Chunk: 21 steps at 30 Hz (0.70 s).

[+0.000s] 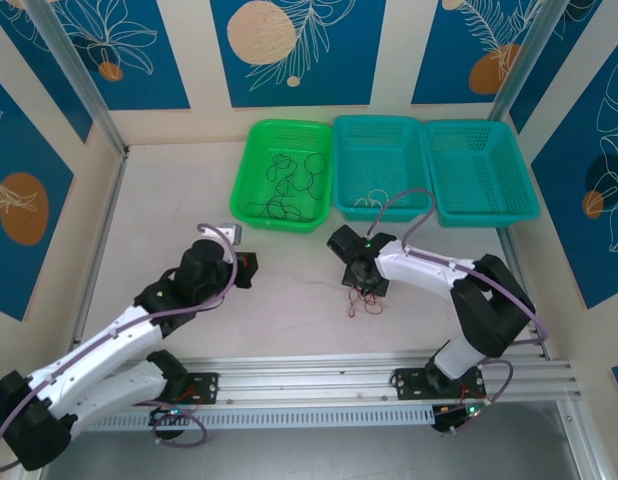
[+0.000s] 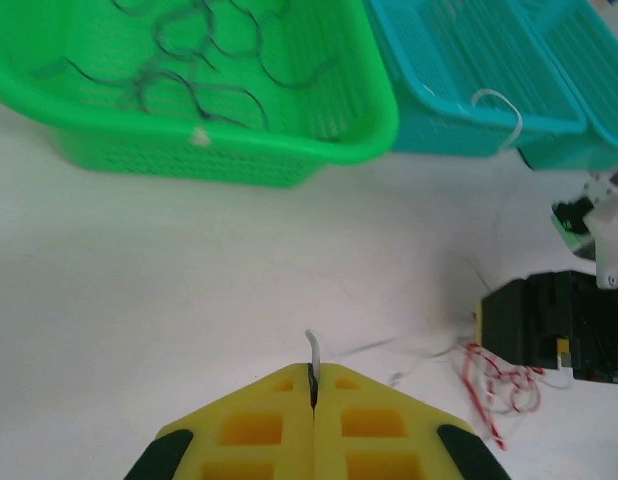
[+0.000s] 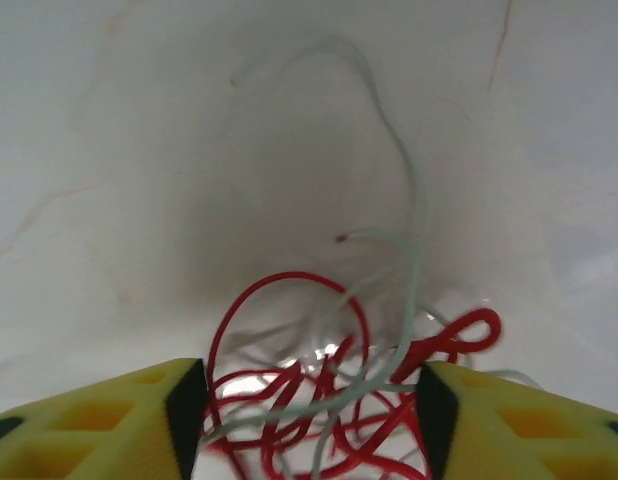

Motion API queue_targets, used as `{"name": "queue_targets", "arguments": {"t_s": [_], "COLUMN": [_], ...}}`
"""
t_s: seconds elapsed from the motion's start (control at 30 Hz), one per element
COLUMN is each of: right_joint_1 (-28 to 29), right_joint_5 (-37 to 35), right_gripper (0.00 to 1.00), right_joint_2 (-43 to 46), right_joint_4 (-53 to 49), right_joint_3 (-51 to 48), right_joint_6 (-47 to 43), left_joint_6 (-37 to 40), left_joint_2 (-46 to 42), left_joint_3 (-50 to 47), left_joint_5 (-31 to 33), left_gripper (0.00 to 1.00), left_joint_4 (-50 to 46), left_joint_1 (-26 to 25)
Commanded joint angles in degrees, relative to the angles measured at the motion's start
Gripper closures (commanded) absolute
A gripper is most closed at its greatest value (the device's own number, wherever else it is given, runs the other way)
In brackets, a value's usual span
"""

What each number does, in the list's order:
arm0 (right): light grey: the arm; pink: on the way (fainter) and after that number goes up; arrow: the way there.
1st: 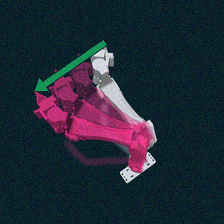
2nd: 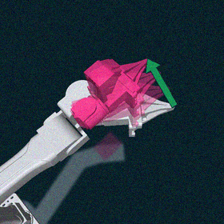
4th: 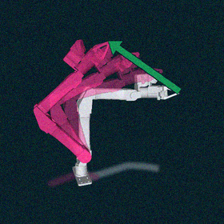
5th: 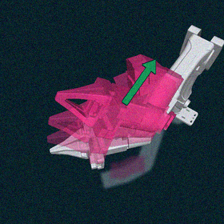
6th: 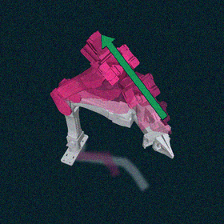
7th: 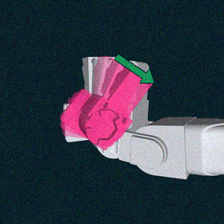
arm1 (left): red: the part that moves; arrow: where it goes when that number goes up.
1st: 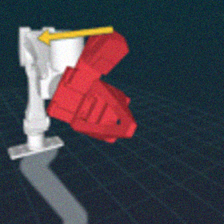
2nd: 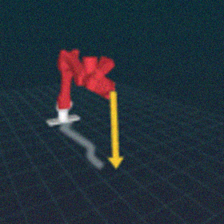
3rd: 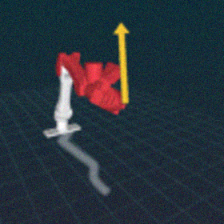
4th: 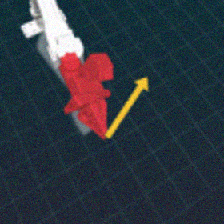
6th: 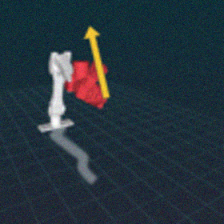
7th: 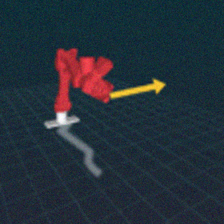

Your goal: Untangle the cables

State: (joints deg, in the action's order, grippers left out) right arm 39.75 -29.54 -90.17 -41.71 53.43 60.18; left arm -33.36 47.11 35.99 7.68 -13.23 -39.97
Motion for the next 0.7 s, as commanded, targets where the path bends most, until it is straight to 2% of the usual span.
{"name": "queue_targets", "arguments": {"t_s": [0.0,0.03,0.13,0.23,0.3,0.53,0.67], "right_joint_1": [-4.96,-7.31,-16.08,-24.42,-27.32,-26.86,-20.25], "right_joint_5": [0.52,1.36,5.15,8.73,10.17,16.97,17.48], "right_gripper": [0.50,0.56,0.71,0.73,0.73,0.82,0.73], "right_joint_2": [1.23,3.37,10.97,15.71,15.76,12.44,13.88], "right_joint_4": [0.09,1.51,6.27,9.73,10.08,12.57,11.00], "right_joint_3": [-2.50,-4.31,-10.47,-14.37,-14.57,-13.13,-10.22], "right_joint_6": [-1.20,-2.06,-4.94,-7.81,-9.53,-11.47,-12.32], "left_joint_6": [1.97,2.39,4.01,5.03,4.82,1.11,-0.41], "left_joint_2": [-6.95,-9.56,-15.81,-21.52,-23.71,-20.35,-19.44], "left_joint_3": [-0.48,-0.33,0.22,-0.26,-0.92,-6.25,-7.77], "left_joint_5": [13.17,17.64,24.90,27.09,27.46,19.47,17.28], "left_gripper": [1.00,1.00,1.00,1.00,1.00,1.00,1.00], "left_joint_4": [-7.51,-10.24,-17.16,-20.60,-21.53,-17.45,-15.01], "left_joint_1": [0.49,0.74,3.03,5.12,5.82,5.95,5.97]}}
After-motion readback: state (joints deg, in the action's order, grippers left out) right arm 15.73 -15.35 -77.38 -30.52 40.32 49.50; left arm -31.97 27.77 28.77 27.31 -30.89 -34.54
